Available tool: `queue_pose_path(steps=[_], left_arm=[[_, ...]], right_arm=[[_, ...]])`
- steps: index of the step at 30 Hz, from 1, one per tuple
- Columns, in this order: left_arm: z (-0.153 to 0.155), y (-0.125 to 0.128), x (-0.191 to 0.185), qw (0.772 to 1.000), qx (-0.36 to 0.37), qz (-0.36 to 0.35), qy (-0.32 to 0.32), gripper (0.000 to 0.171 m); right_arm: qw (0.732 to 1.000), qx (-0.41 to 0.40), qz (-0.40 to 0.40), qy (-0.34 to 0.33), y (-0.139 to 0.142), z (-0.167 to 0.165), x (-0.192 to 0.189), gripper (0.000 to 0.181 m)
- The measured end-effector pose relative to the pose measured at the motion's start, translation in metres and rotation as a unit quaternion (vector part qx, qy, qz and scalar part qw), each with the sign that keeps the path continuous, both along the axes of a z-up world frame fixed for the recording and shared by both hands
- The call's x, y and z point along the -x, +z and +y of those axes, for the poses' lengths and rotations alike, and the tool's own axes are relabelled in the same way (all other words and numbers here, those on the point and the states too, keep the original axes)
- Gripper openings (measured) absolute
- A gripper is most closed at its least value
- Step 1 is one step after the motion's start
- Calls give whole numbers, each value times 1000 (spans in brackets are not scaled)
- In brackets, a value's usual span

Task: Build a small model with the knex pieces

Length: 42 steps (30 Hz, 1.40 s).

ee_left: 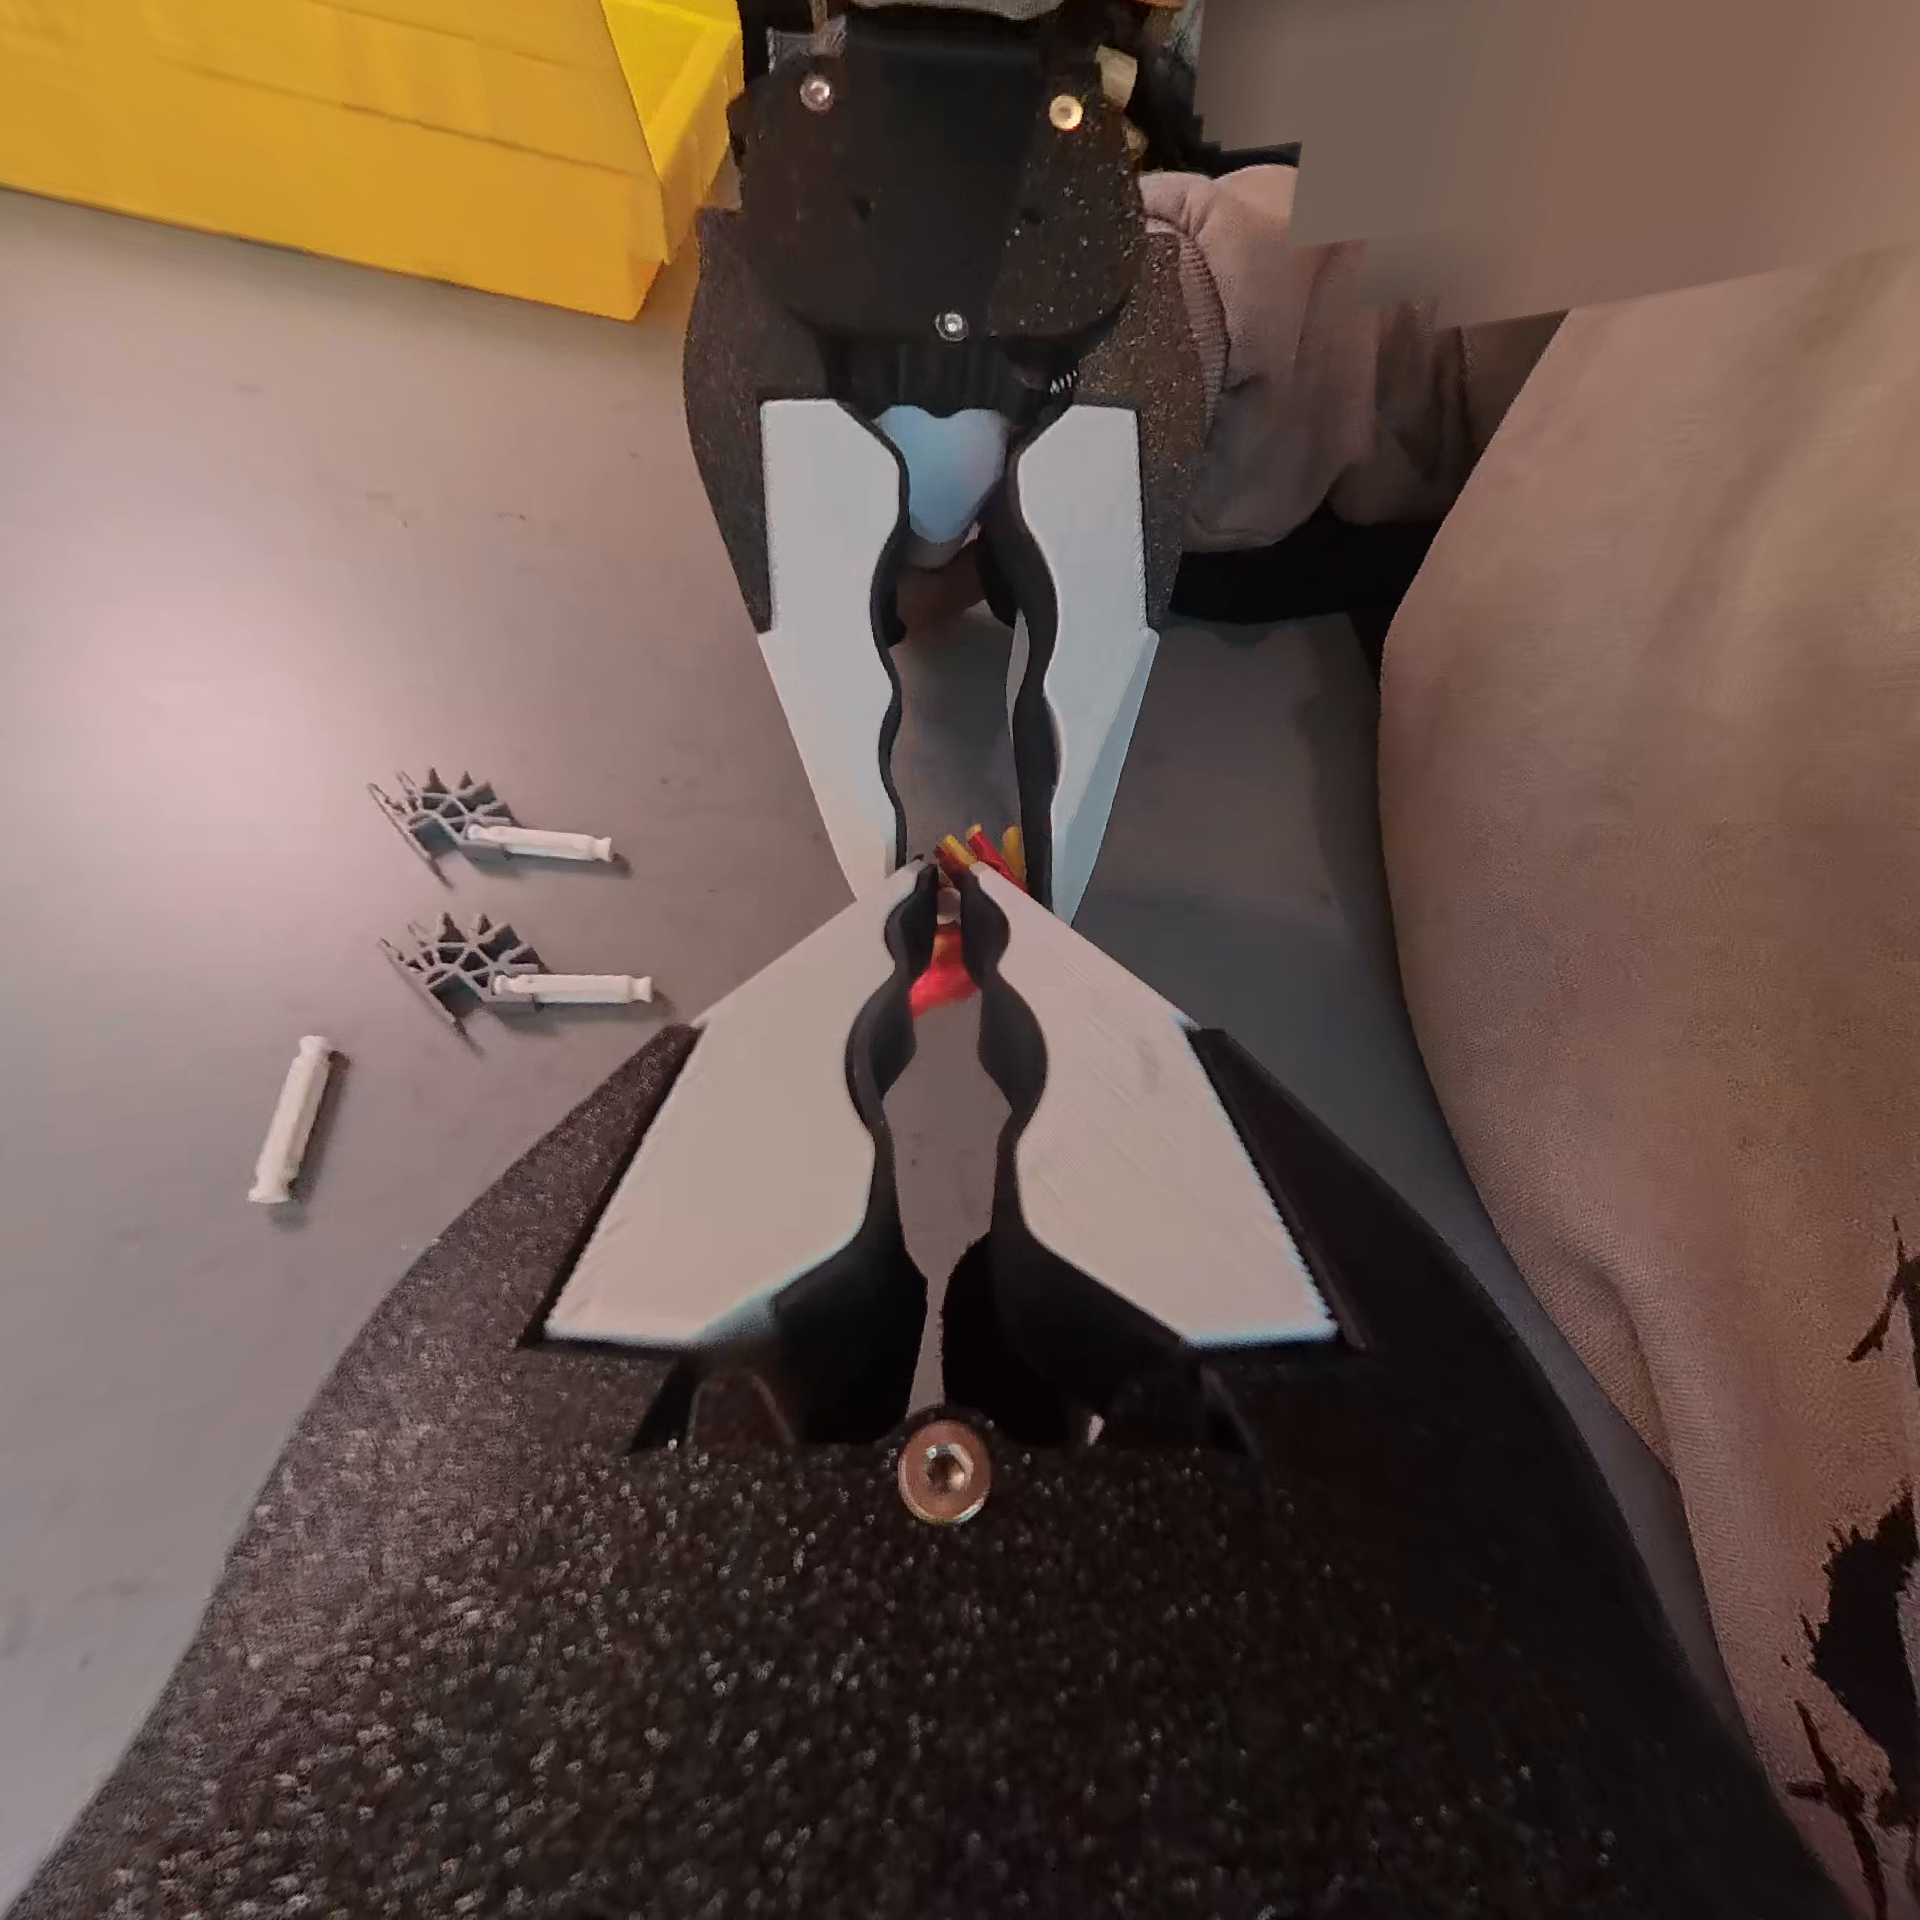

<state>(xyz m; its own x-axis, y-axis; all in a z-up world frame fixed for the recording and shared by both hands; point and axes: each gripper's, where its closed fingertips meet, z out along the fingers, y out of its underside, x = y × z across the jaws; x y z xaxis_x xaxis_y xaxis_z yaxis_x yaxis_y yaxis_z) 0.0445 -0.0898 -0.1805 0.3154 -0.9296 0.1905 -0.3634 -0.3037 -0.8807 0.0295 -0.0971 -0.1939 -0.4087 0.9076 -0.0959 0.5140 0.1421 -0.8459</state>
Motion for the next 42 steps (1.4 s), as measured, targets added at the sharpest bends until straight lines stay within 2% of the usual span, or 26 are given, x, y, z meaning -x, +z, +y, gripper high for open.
queue_pose_path(steps=[4, 8, 16, 26, 32, 36, 40, 42], left_arm=[[-5, -20, -8, 999, 37, 32, -11, 4], [-1, -28, -7, 997, 46, 55, 13, 4], [2, -32, -10, 994, 51, 82, 46, 3], [9, -32, -15, 990, 73, 99, 61, 3], [8, -30, -14, 994, 63, 82, 32, 4], [-1, -25, -12, 996, 63, 67, -6, 18], [3, -6, -2, 999, 47, 24, 5, 19], [6, -8, 6, 999, 29, 37, 12, 21]], right_arm=[[997, 20, -80, 12, -19, -5, -12, 25], [994, 6, -105, -5, -29, 0, -12, 26], [989, -83, -102, -65, -37, 12, -14, 35], [977, -174, -68, -102, -31, 16, -16, 28], [990, -90, -53, -96, -29, 14, -16, 25], [994, -60, -52, -75, -27, 11, -14, 25], [995, -32, -66, -61, -28, 10, -16, 25], [995, -29, -66, -62, -28, 12, -16, 25]])
